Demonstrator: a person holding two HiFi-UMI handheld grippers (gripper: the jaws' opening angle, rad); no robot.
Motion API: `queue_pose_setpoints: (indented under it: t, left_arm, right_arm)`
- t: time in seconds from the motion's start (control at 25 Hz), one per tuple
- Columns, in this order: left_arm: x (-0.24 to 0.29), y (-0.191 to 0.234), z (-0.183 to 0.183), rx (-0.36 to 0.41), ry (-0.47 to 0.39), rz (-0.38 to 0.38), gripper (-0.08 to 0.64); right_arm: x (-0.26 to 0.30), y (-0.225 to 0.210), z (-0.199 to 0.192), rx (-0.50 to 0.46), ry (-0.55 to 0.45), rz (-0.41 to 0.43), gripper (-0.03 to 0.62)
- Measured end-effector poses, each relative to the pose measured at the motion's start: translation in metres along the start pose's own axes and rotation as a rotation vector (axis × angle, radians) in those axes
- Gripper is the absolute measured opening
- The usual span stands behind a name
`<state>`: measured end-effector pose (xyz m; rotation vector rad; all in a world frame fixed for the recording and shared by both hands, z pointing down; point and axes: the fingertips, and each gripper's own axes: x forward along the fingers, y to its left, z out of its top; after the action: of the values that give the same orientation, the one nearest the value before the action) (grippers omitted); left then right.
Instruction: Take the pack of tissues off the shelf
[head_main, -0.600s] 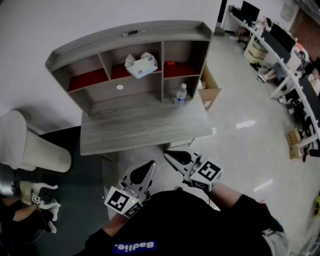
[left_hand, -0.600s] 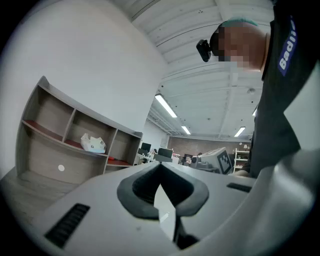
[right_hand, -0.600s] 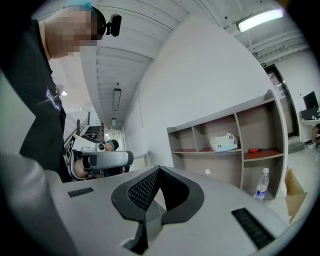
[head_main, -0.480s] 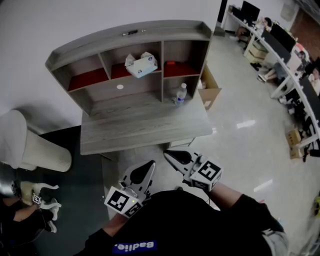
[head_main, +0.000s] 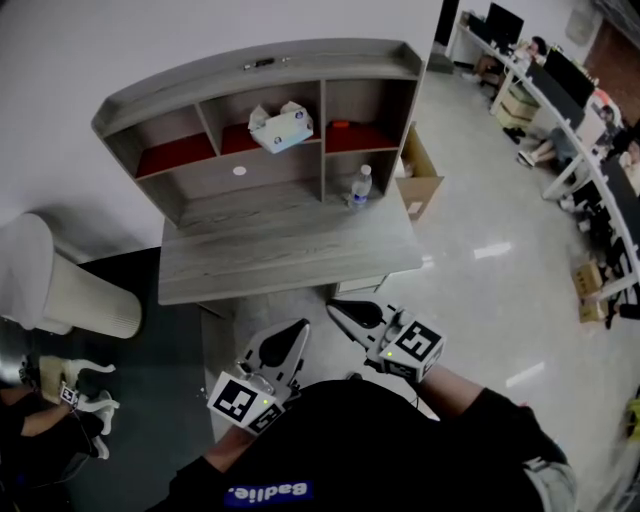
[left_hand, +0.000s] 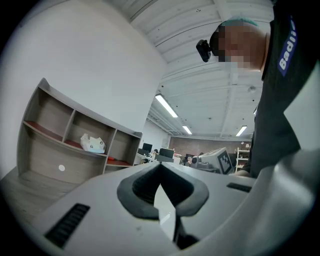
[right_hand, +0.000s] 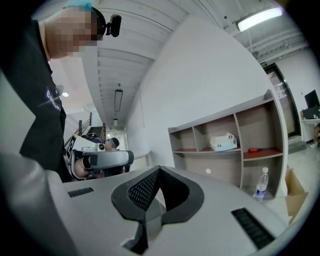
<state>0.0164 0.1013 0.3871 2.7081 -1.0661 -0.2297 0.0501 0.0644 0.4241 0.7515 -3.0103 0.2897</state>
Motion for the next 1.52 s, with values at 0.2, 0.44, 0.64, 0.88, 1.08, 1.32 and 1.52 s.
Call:
queue_pose_setpoints:
  t: [0.2,0.44,0.64,0.88,1.08,1.32,1.52]
  left_arm:
    - [0.006,-0.007,-0.002,0.007,-0.009,0.025,0.002]
    - [0.013,-0.012,-0.009,0.015,-0.023,0.081,0.002]
    - [0.014,-0.014,-0.017,0.015,-0.008,0.098,0.002]
    - [0.026,0.009,-0.011,0.009,-0.007,0.061,0.002]
    - [0.033,0.049,0.003,0.002,-0.012,0.018,0.002]
    - [0.049,0.107,0.031,0.01,-0.024,-0.049,0.002]
    - [0.055,0.149,0.046,-0.012,-0.028,-0.086,0.002]
  right_arm:
    - [-0.009,-0.006,0.0,-0.013,0.002,0.01,0.029]
    - [-0.022,-0.02,-0.011,0.003,0.005,0.03,0.029]
    - [-0.027,-0.027,-0.016,0.012,0.019,0.04,0.029]
    - [-0.012,-0.043,-0.009,0.003,0.032,0.0,0.03]
    - [0.017,-0.061,-0.004,-0.01,0.047,-0.04,0.029]
    - [0.065,-0.091,0.017,-0.02,0.03,-0.11,0.029]
    - [0.103,-0.109,0.028,-0.023,0.031,-0.161,0.029]
